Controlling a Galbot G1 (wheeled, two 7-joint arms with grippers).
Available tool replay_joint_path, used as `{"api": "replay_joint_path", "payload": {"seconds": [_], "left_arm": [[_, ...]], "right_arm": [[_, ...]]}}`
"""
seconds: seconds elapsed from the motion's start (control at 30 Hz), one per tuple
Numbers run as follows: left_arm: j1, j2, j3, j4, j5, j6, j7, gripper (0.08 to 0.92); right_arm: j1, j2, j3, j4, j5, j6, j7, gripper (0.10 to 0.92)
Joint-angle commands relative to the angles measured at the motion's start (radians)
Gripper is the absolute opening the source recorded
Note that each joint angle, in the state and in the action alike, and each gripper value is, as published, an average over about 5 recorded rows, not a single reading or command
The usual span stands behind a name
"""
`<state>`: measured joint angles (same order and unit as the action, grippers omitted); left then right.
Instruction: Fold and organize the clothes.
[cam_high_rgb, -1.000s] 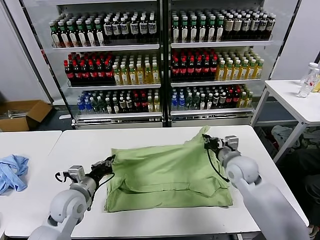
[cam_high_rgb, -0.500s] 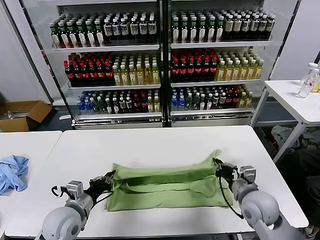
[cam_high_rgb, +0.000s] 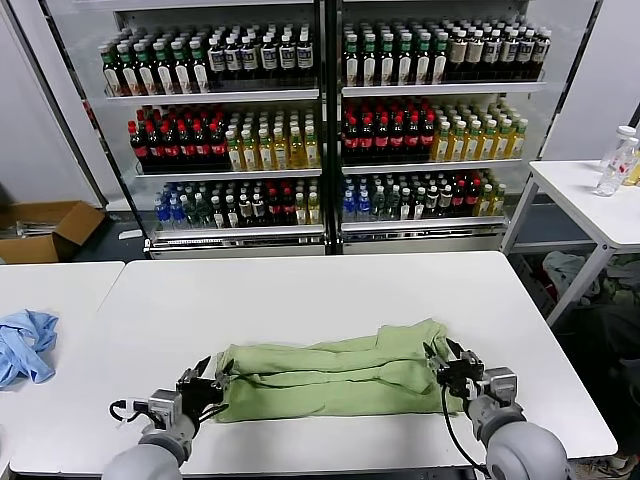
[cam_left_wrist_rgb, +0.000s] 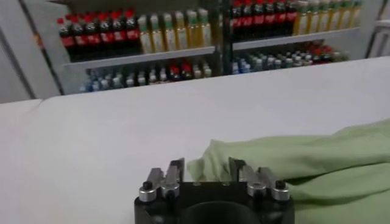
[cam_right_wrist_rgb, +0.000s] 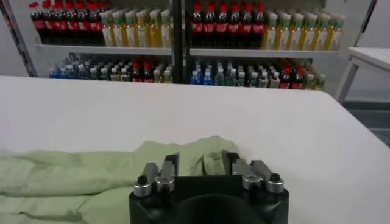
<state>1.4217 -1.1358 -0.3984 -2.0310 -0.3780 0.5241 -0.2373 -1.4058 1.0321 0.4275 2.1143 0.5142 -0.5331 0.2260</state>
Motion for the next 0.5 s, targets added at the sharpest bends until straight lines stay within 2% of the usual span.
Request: {"api": "replay_joint_path", "payload": {"seconds": [0.03,0.17,0.27,0.33,0.5], "left_arm": [[0.019,-0.177,0.039,0.07,0.092,0.01,-0.109,0.591],[0.003,-0.209,0.048,0.092,0.086,0.009,-0.114,0.704],[0.011,-0.213,0.048,0.097,0.072,0.008,-0.11,0.763],[0.022,-0.21,0.045,0.092,0.048,0.007,-0.098,0.75],[0.034,-0.191,0.012,0.069,-0.115,-0.025,-0.028,0.605]], "right_arm": [[-0.095,0.011,0.015,0.049,-0.098,0.027,-0.01,0.684],[-0.093,0.012,0.006,0.047,-0.105,0.029,-0.011,0.785],[-0.094,0.009,0.007,0.051,-0.104,0.029,-0.012,0.817],[-0.094,0.008,0.009,0.053,-0.102,0.029,-0.013,0.821],[-0.09,0.009,0.012,0.053,-0.098,0.031,-0.011,0.823]]}}
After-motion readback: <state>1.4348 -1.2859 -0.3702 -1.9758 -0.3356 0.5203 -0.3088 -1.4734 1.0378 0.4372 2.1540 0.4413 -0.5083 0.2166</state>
